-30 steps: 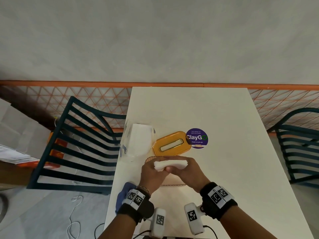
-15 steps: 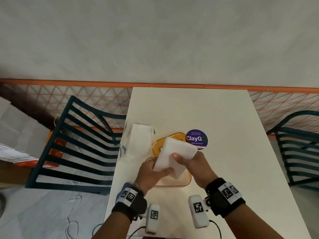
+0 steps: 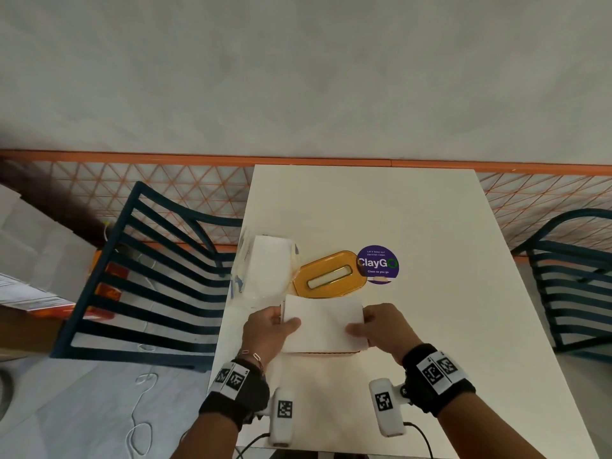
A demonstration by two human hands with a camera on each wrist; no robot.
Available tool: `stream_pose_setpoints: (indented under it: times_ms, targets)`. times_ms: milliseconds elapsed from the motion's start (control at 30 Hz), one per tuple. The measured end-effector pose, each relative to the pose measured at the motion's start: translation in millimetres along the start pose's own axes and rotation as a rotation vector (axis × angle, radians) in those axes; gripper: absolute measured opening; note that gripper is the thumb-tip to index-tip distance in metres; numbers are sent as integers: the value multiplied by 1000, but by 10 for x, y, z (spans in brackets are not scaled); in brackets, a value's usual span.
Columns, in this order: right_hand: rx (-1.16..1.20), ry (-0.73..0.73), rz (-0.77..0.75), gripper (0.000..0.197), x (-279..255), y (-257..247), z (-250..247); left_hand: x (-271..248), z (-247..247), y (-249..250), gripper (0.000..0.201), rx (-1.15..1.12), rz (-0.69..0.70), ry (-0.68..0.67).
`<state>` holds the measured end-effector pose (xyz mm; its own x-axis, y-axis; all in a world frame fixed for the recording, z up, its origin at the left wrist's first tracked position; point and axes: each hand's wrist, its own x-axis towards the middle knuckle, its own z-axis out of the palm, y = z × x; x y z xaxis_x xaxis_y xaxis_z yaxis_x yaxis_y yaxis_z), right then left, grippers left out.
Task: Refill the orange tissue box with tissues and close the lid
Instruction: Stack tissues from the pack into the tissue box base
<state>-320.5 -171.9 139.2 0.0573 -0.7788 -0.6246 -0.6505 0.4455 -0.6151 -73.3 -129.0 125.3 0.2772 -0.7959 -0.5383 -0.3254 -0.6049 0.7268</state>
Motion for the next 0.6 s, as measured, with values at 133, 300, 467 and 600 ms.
stream_pose_setpoints:
  times_ms: [133,300,467,600]
  targets:
    - [-206,50,6,22,24,-14,100,17,75,39,37,269,63,28]
    - [-237,101,42,29,79,-63,172,38,157,119,58,377,95,28]
    - [-338,149,46,31,58,-136,235,47,217,160,59,391,92,35]
    - [-488,166,23,40,33,-200,281,24,264,164,58,433,83,58]
